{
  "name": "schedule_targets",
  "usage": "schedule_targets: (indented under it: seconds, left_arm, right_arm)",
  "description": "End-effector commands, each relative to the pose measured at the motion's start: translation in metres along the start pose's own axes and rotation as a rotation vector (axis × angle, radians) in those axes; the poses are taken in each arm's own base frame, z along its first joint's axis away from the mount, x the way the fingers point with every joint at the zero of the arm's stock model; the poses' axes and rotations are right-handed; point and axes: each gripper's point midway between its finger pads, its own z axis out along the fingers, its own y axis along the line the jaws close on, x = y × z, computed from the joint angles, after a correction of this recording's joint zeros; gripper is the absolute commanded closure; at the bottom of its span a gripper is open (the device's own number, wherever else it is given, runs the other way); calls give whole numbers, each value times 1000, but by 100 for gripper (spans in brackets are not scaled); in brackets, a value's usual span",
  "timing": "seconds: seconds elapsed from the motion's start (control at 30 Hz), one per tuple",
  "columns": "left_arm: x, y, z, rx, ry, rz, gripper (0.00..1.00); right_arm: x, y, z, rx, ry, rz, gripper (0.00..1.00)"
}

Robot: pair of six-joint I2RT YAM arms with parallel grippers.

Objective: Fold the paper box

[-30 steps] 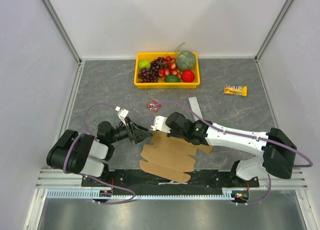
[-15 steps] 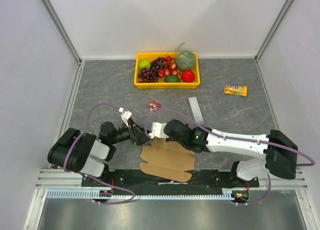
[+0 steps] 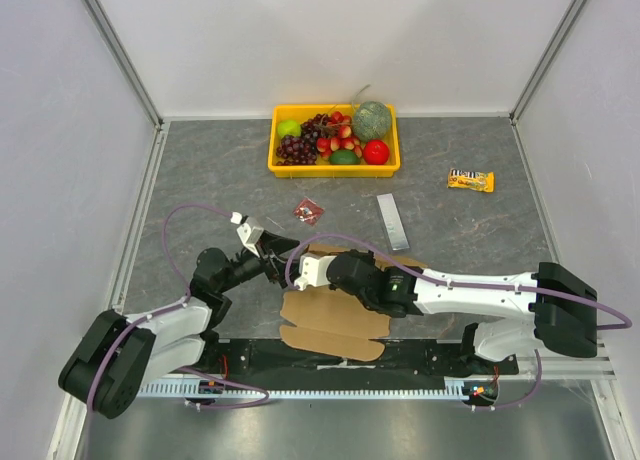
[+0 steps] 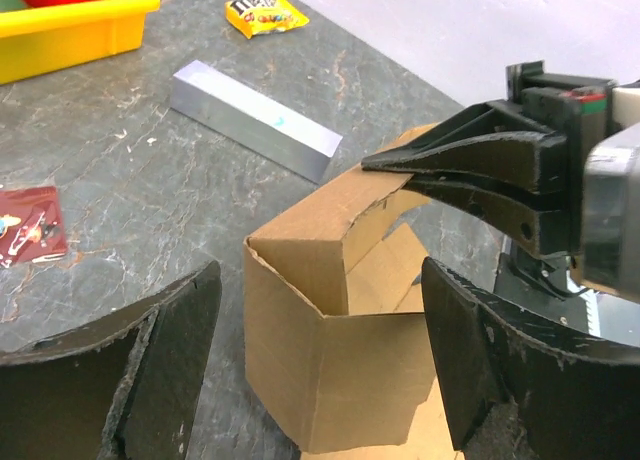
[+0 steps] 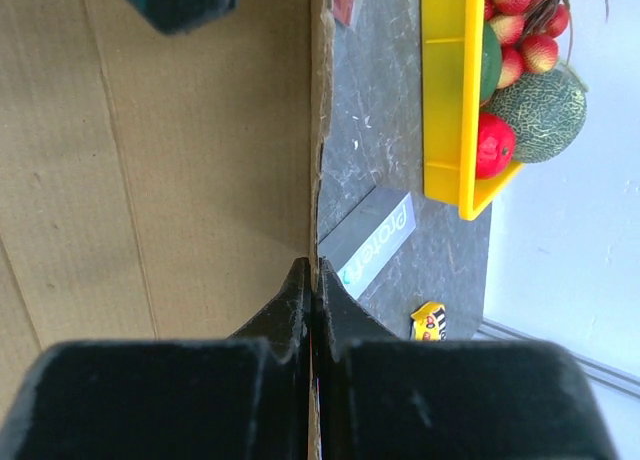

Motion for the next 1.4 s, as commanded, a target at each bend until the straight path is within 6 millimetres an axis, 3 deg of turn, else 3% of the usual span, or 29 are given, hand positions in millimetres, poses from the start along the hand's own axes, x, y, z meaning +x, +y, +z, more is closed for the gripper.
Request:
schedule_targets:
  seconds: [0.0, 0.33, 0.57, 0.73, 0.87, 0.97, 1.13, 1.23, 1.37]
  left_arm:
    - [5, 22, 4, -104, 36, 73, 13]
    - [13, 30, 5, -138, 43, 60, 13]
    - [12, 24, 7, -101, 34, 48, 13]
    - [-6, 14, 4, -85, -30, 56, 13]
    - [-36, 7, -3, -106, -117, 100, 12]
    - [-48, 8, -11, -148, -142, 113, 12]
    - [-52, 50, -39, -418, -206, 65, 9]
    - [-43, 71, -51, -529, -181, 22, 8]
    - [-19, 89, -50, -597, -72, -48, 8]
  right_arm:
    - [-13, -27, -7, 122, -47, 28, 100]
    - [-13, -28, -4, 143, -49, -17, 100]
    - [-14, -18, 2, 115, -63, -9, 100]
    - [-15, -16, 3, 110, -69, 2, 100]
    - [-12, -14, 5, 105, -65, 11, 100]
    - [-11, -12, 6, 97, -69, 21, 100]
    - [-10, -12, 8, 93, -70, 38, 100]
    - [-11, -12, 8, 87, -77, 46, 100]
    - [-12, -12, 8, 82, -83, 50, 100]
